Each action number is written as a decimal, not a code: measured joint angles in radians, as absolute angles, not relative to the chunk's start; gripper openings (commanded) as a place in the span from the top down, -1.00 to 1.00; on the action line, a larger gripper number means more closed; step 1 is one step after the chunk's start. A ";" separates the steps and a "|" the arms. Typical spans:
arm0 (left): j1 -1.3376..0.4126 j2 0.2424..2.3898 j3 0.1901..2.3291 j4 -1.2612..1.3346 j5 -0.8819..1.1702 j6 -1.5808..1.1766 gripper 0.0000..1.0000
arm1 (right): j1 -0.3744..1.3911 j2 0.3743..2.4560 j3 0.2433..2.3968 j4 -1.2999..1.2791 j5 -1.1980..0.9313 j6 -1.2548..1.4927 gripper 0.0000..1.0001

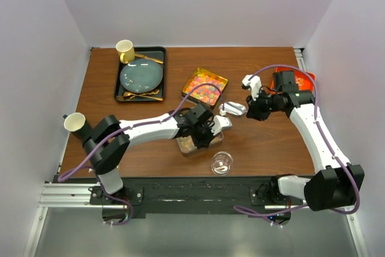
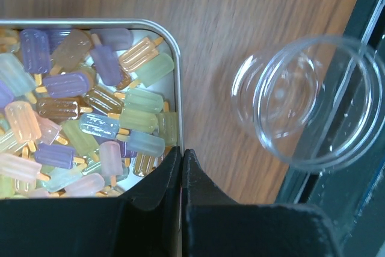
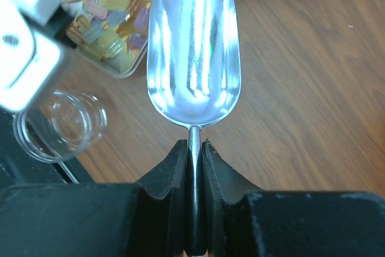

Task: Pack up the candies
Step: Move the storage box to the center of the board, then scoop the fake candies from the storage box.

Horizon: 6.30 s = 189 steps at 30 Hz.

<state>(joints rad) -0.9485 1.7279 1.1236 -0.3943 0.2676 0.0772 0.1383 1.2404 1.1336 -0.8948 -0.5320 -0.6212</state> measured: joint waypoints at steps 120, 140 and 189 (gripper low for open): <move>-0.695 1.269 0.136 0.724 0.213 -0.220 -0.60 | 0.743 1.873 1.588 -1.126 0.342 -1.257 1.00; -0.722 1.513 0.223 0.930 0.221 -0.210 -0.55 | 0.678 1.879 1.464 -0.965 0.185 -1.386 1.00; -0.486 1.096 0.422 0.318 0.298 -0.039 -0.73 | 0.630 1.868 1.222 -0.445 -0.429 -0.878 1.00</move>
